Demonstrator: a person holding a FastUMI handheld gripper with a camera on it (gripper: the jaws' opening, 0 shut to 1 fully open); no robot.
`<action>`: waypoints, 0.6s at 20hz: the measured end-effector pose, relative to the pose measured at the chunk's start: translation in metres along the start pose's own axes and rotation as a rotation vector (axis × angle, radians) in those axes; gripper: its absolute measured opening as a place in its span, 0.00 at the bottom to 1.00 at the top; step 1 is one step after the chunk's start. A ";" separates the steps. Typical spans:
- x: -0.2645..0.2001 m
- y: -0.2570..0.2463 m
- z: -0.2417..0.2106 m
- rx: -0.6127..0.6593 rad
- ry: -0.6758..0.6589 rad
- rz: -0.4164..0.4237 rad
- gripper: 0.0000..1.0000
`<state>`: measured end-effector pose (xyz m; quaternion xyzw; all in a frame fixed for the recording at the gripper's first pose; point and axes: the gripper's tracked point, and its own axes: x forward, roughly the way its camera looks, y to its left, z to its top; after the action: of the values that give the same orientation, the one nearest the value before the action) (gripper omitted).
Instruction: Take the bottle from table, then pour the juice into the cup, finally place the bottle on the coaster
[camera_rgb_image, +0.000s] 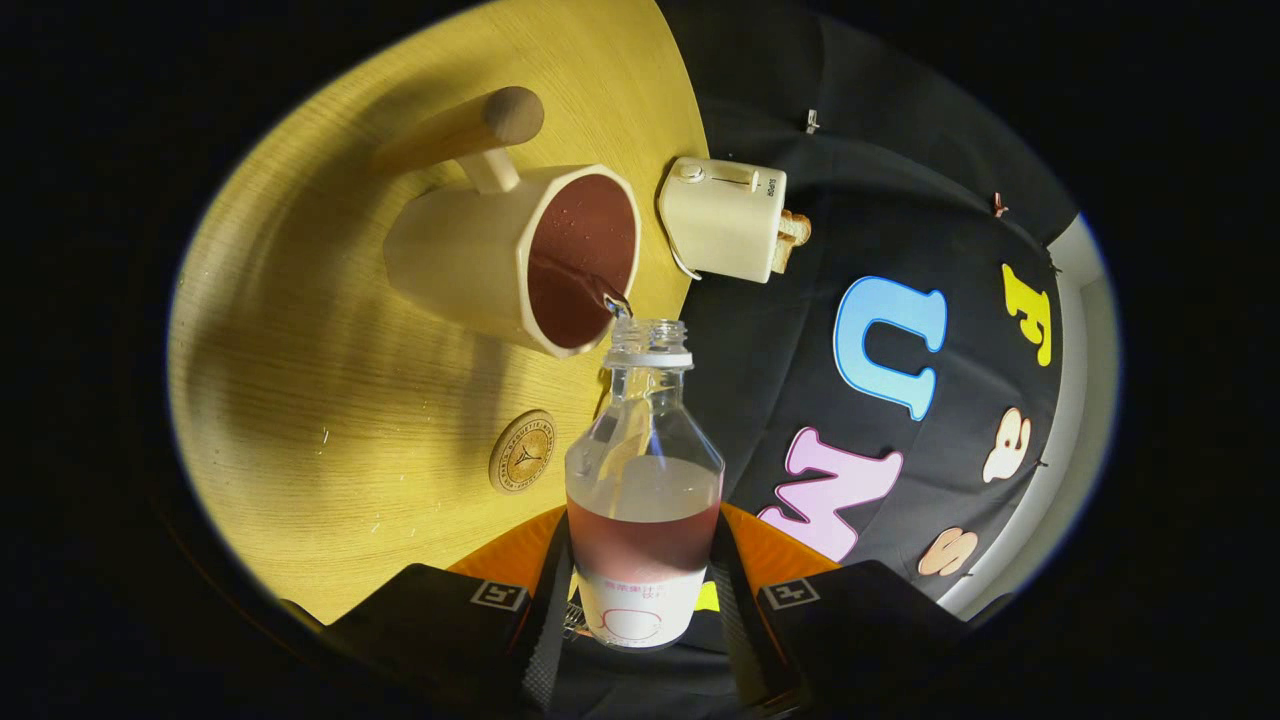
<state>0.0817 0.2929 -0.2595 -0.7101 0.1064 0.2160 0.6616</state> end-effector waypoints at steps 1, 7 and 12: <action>0.000 -0.001 0.000 -0.006 -0.002 -0.002 0.70; -0.001 -0.003 0.003 -0.043 -0.011 -0.016 0.70; 0.000 -0.006 0.001 -0.074 -0.014 -0.029 0.70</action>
<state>0.0836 0.2949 -0.2545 -0.7339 0.0835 0.2152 0.6388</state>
